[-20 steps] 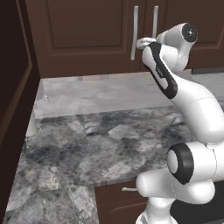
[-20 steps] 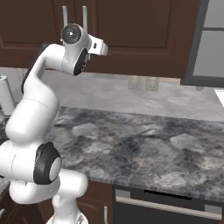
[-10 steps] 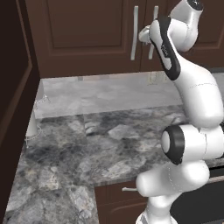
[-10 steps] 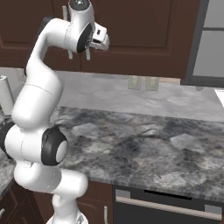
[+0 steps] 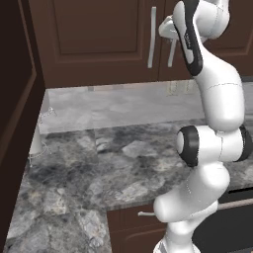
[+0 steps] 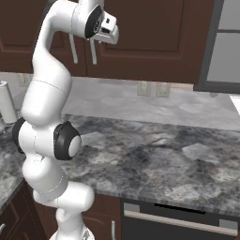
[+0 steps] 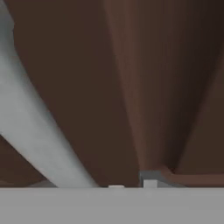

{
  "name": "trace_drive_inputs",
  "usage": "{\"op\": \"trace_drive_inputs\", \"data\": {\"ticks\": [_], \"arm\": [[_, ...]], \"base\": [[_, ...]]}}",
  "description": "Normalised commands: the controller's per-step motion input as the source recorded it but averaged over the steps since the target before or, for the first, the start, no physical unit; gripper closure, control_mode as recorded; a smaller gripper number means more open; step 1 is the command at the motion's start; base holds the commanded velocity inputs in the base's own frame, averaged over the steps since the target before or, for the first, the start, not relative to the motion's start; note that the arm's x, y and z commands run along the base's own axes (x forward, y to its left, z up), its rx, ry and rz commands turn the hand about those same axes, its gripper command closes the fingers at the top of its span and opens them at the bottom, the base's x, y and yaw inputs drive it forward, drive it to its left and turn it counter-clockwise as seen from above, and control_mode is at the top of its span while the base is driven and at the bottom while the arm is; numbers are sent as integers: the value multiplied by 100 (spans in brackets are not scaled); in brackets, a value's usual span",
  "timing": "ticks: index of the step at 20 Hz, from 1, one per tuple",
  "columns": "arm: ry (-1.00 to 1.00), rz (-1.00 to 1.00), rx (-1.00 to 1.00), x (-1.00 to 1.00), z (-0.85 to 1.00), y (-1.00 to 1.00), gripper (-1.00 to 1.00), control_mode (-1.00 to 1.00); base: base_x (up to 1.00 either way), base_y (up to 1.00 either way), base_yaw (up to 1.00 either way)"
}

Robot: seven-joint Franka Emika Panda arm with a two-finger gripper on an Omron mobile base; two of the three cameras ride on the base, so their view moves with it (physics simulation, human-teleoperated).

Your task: Open the cabinet. Pick the dish brush and place it next to the sink. Then close the cabinet.

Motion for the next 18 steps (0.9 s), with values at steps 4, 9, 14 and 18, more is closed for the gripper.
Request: {"op": "trace_drive_inputs", "data": {"ticks": [4,9,14,18], "arm": [[-1,0,0,0,0,0,100,-100],[-8,0,1,0,-1,-16,100,-100],[-18,-1,6,0,-18,-74,100,-100],[-18,-1,6,0,-24,-84,100,-100]], "base": [[0,0,0],[0,0,0],[0,0,0],[0,0,0]]}}
